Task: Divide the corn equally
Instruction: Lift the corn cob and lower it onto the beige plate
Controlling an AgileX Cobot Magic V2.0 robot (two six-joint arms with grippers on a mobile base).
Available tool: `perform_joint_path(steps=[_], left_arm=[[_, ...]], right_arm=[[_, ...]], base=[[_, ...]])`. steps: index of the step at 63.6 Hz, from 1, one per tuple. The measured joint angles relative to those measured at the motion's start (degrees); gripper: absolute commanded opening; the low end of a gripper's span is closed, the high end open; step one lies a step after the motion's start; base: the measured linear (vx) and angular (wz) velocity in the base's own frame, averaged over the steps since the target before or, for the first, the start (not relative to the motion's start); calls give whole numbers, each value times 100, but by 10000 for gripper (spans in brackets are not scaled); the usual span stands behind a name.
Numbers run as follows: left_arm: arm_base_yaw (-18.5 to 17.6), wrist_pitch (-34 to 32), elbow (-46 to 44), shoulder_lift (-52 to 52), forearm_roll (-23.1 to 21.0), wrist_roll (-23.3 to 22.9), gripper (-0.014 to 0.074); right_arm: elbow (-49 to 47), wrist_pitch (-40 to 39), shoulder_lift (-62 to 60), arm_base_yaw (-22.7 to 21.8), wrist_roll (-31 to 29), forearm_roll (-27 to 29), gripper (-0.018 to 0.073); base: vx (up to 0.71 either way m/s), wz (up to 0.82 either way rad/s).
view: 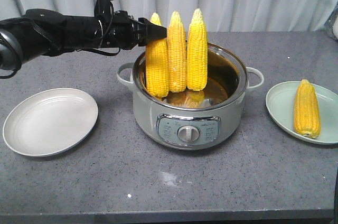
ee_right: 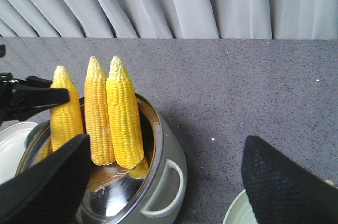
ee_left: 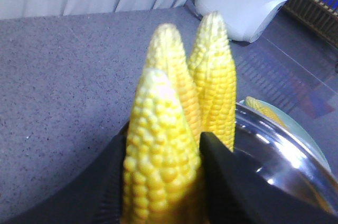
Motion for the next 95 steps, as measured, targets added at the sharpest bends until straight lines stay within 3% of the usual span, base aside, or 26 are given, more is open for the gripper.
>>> perform_joint_path(steps=[22, 28, 46, 70, 77, 95], left_arm=[[6, -12, 0, -1606, 0, 0, -8], [158, -210, 0, -2043, 0, 31, -8], [1431, -1294, 152, -2470, 0, 66, -8], [3284, -1601, 2646, -2453, 0, 92, -8], [3539, -1510, 3247, -2453, 0, 133, -8], [3572, -1124, 3701, -2445, 0, 385, -8]], right_arm=[[0, 133, 0, 0, 0, -4, 571], [0, 239, 0, 0, 0, -4, 571], [0, 299, 0, 0, 0, -4, 571], [0, 303, 0, 0, 0, -6, 571], [0, 303, 0, 0, 3, -6, 571], [0, 309, 0, 0, 3, -6, 571]], base=[[0, 0], [0, 0], [0, 0], [0, 0], [0, 0], [0, 0]])
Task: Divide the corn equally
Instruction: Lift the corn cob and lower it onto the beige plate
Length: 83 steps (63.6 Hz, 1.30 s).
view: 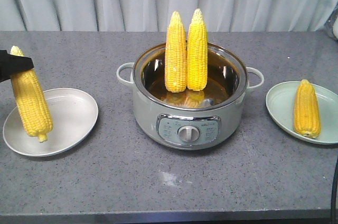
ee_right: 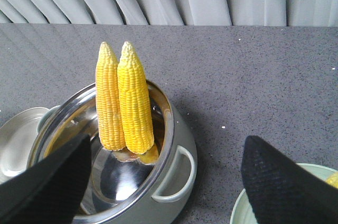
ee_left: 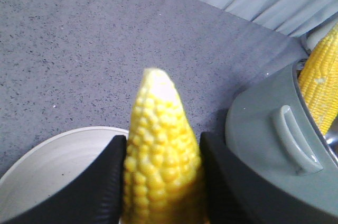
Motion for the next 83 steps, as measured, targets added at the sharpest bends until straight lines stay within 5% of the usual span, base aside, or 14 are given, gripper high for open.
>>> perform_joint_path(steps=[28, 59, 83], left_arm=[[0, 49, 0, 276, 0, 24, 56], [0, 15, 0, 453, 0, 24, 424], [0, 2, 0, 453, 0, 24, 461]], right_arm=[[0, 11, 0, 0, 0, 0, 571], [0, 11, 0, 0, 0, 0, 571], [0, 11, 0, 0, 0, 5, 571]], base=[[0, 0], [0, 0], [0, 0]])
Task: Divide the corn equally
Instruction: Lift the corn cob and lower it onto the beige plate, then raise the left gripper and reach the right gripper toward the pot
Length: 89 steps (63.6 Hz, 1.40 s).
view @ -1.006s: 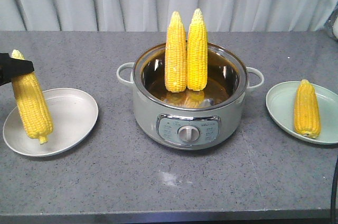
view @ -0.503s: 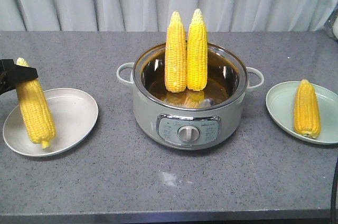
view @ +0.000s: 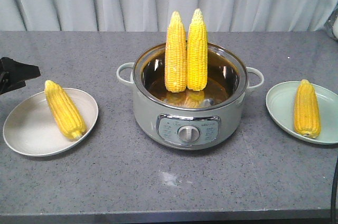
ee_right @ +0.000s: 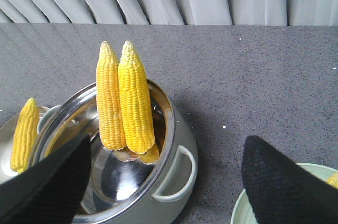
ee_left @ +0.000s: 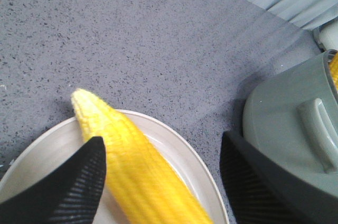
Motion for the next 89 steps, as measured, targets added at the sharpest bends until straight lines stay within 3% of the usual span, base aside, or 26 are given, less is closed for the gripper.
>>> perform_joint_path(steps=[9, 19, 31, 39, 46, 57, 72, 89], left_arm=[[0, -260, 0, 0, 0, -17, 459], [0, -1035, 0, 0, -107, -23, 459], [0, -1859, 0, 0, -1126, -23, 459], [-17, -1890, -5, -7, -1984, -23, 459], [-203, -1866, -229, -105, -2154, -10, 459], [-968, -1918, -1604, -163, -1872, 7, 433], [-1979, -1756, -3421, -227, -105, -208, 396], [-2173, -1277, -3566, -210, 3, -370, 396]], right_arm=[[0, 0, 0, 0, 0, 0, 571], [0, 0, 0, 0, -50, 91, 571], [0, 0, 0, 181, -552, 514, 571], [0, -128, 83, 747, -821, 568, 571], [0, -528, 327, 1275, -1000, 535, 571], [-355, -957, 877, 1775, -1236, 379, 571], [-1807, -1028, 1949, 2332, -1254, 79, 573], [-2137, -1678, 2862, 2921, -1243, -329, 573]], base=[[0, 0], [0, 0], [0, 0], [0, 0], [0, 0], [0, 0], [0, 0], [0, 0]])
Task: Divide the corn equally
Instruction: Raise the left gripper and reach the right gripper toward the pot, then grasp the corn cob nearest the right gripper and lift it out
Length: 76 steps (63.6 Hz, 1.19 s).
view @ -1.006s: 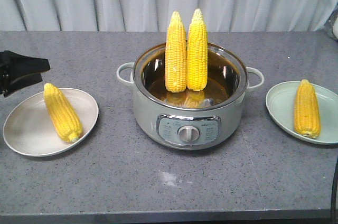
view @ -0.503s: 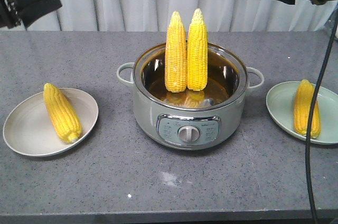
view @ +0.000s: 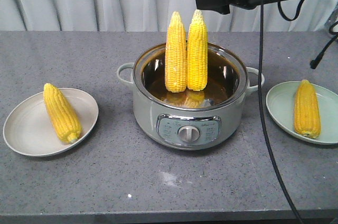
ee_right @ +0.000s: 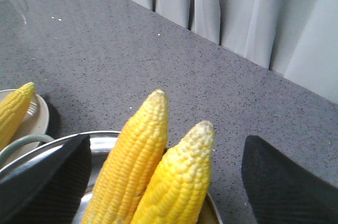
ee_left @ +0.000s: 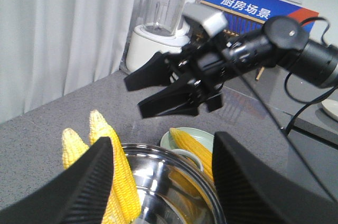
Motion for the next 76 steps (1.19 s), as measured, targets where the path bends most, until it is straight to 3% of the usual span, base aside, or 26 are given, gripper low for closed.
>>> perform_joint_path(steps=[11, 39, 48, 67, 76], left_arm=[[0, 0, 0, 102, 0, -5, 396], [0, 0, 0, 275, 0, -21, 396], [0, 0, 0, 275, 0, -21, 396], [-4, -12, 0, 275, 0, -28, 396], [-4, -17, 0, 275, 0, -35, 396]], right_arm=[[0, -304, 294, 6, 85, -3, 573], [-4, -58, 944, 6, 146, 259, 548], [-4, -1, 952, 6, 146, 281, 433], [-12, 187, 952, 6, 165, 301, 13], [-12, 194, 946, 6, 165, 295, -9]], base=[[0, 0], [0, 0], [0, 0], [0, 0], [0, 0]])
